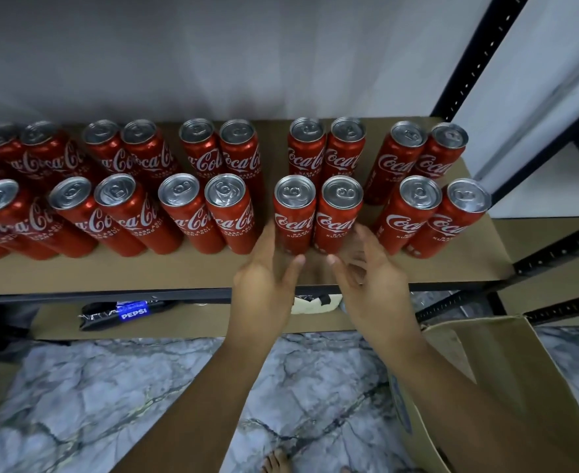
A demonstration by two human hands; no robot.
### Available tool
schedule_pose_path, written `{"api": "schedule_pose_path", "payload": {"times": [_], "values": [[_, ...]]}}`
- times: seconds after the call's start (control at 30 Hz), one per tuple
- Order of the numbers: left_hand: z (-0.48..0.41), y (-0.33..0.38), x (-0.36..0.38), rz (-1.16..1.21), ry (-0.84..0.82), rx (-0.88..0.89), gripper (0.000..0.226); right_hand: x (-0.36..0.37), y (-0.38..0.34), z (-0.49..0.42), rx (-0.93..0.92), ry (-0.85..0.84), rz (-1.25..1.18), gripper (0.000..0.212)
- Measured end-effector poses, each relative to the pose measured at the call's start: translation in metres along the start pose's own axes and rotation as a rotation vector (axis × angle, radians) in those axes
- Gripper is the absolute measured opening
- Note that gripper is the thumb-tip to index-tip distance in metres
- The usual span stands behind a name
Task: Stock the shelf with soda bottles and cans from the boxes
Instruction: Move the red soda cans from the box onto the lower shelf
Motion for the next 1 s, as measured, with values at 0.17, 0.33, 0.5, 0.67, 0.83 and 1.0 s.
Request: {"api": "schedule_pose_path", "payload": {"times": [0.17, 0.33, 0.5, 0.67, 0.83, 1.0], "values": [[0.025, 0.035, -0.026, -0.056, 0.012, 0.120, 0.059, -0.038, -0.034, 0.015, -0.132, 0.029, 0.114, 0.050], [-0.024, 0.081, -0.061, -0.180, 0.059, 0.214, 0.047, -0.077, -0.081, -0.028, -0.202, 0.006, 0.243, 0.044], [-0.110, 0.114, -0.075, -0.498, -0.110, 0.186, 0.051, -0.089, -0.097, -0.110, -0.086, -0.186, 0.495, 0.041], [-0.168, 0.117, -0.067, -0.686, -0.399, 0.126, 0.071, -0.085, -0.098, -0.157, 0.099, -0.359, 0.586, 0.071], [-0.183, 0.111, -0.066, -0.737, -0.411, 0.166, 0.045, -0.078, -0.082, -0.170, 0.104, -0.332, 0.459, 0.052], [-0.183, 0.105, -0.077, -0.730, -0.414, 0.164, 0.038, -0.075, -0.083, -0.169, 0.081, -0.332, 0.443, 0.055]]}}
Point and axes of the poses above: each hand's wrist, its own z-axis away from the middle knuckle, its own x-axis out of the palm, y = z × x, the point moved 1 cm from there along -z, towards the middle knuckle, and after that the axes turned 11 degrees about -y, right-handed, at the moved point
